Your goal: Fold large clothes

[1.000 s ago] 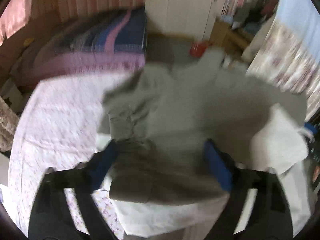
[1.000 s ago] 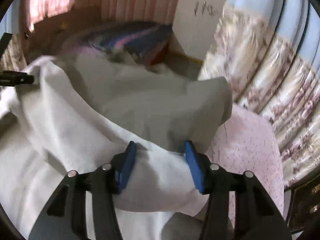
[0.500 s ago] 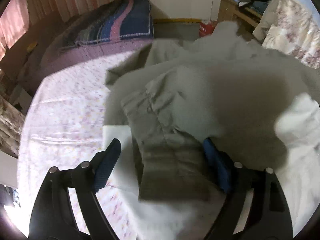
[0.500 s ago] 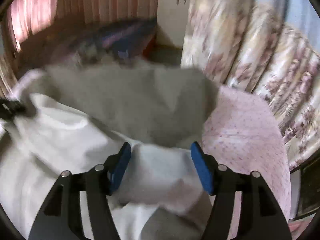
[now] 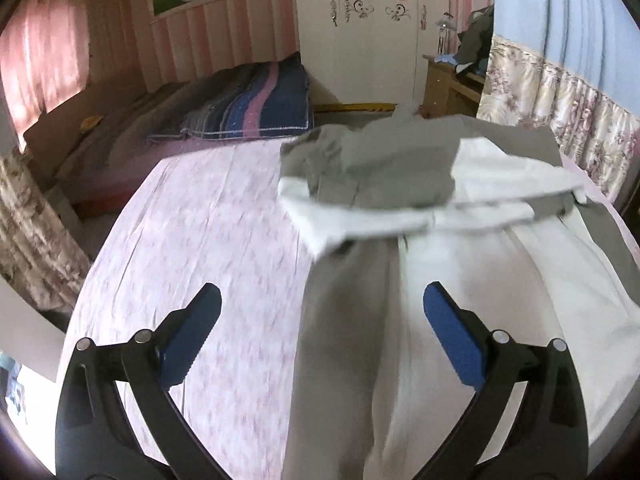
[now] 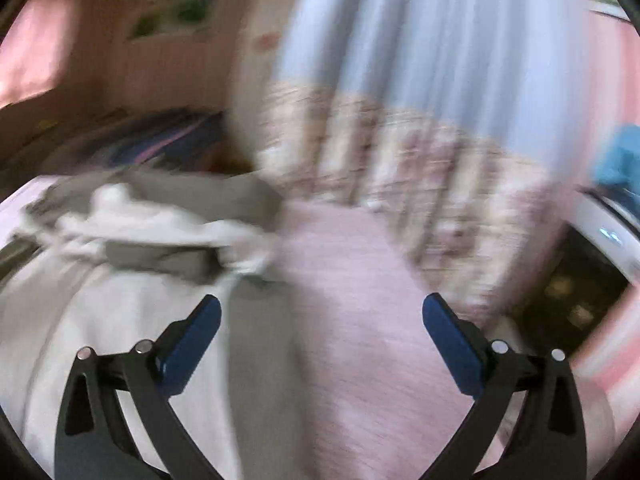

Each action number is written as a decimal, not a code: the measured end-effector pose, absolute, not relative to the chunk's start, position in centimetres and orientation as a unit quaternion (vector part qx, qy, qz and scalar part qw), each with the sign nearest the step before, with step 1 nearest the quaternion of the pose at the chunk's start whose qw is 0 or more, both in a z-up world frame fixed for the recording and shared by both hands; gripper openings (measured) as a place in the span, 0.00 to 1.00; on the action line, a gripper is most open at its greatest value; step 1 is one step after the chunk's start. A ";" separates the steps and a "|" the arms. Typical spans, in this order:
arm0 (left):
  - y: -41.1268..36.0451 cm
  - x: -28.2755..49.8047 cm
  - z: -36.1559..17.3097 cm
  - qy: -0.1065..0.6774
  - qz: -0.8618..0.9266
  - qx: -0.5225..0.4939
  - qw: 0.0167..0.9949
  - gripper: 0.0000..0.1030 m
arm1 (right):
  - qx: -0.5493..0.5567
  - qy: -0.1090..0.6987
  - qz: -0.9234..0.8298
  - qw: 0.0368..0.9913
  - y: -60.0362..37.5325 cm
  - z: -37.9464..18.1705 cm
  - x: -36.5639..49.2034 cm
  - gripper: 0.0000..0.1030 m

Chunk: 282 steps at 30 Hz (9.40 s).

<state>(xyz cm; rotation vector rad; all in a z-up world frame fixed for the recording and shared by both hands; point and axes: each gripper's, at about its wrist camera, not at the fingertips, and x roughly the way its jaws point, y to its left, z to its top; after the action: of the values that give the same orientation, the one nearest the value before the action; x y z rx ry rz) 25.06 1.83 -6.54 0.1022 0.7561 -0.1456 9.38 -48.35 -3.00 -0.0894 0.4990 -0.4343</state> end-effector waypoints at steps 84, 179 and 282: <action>7.7 4.7 -2.6 0.378 -0.101 0.002 0.920 0.82 | 0.118 0.313 -0.078 0.939 -47.1 -5.6 -9.1 0.44; 5.0 14.5 -0.7 0.412 -0.240 -0.007 0.879 0.02 | 0.063 0.285 -0.003 0.956 -42.9 -0.1 2.1 0.03; 6.0 42.9 6.6 0.405 -0.026 -0.066 0.912 0.97 | 0.062 0.306 -0.075 0.947 -46.7 7.1 27.2 0.77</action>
<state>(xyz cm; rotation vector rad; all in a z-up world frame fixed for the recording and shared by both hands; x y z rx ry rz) 42.94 6.01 6.65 -0.1364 0.8347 -0.0530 27.17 -46.68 7.09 0.1255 0.6229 -0.1527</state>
